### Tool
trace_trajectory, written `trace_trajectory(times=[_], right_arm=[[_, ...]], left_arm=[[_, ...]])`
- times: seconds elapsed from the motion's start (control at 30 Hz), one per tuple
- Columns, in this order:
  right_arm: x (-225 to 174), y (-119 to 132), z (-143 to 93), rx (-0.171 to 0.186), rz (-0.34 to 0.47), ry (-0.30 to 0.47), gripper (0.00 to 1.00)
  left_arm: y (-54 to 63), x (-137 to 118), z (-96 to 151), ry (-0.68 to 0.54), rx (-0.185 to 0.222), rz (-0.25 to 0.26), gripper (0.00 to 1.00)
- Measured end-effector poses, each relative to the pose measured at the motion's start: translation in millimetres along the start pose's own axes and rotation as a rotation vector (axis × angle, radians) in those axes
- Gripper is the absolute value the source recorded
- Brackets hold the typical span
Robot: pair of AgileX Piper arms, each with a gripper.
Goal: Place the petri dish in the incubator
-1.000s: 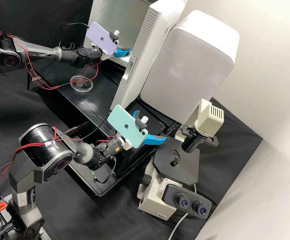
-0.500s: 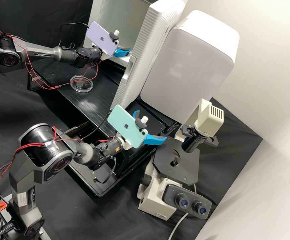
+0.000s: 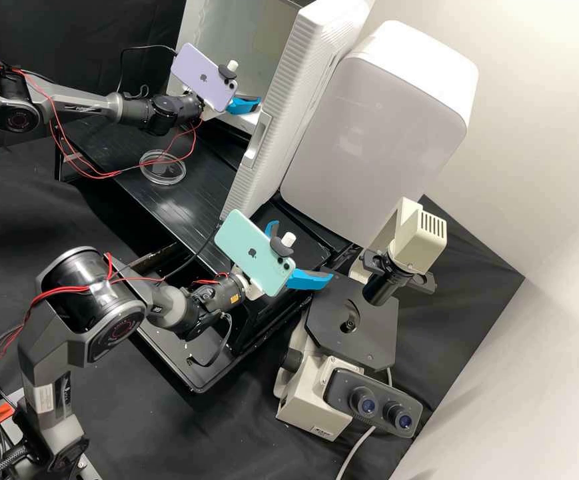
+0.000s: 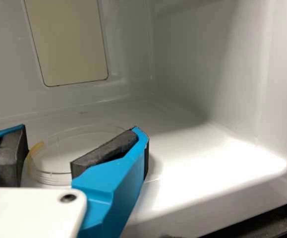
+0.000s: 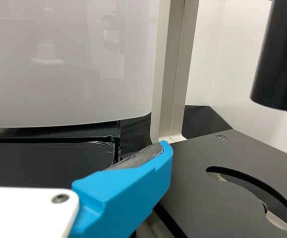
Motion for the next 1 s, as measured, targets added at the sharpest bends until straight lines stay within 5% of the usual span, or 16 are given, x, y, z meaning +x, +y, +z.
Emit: trace_trajectory(times=[1.0], right_arm=[[0.0, 0.0, 0.0, 0.0, 0.0, 0.0, 1.0]], left_arm=[[3.1, -0.8, -2.7, -0.006, -0.001, -0.001, 1.0]])
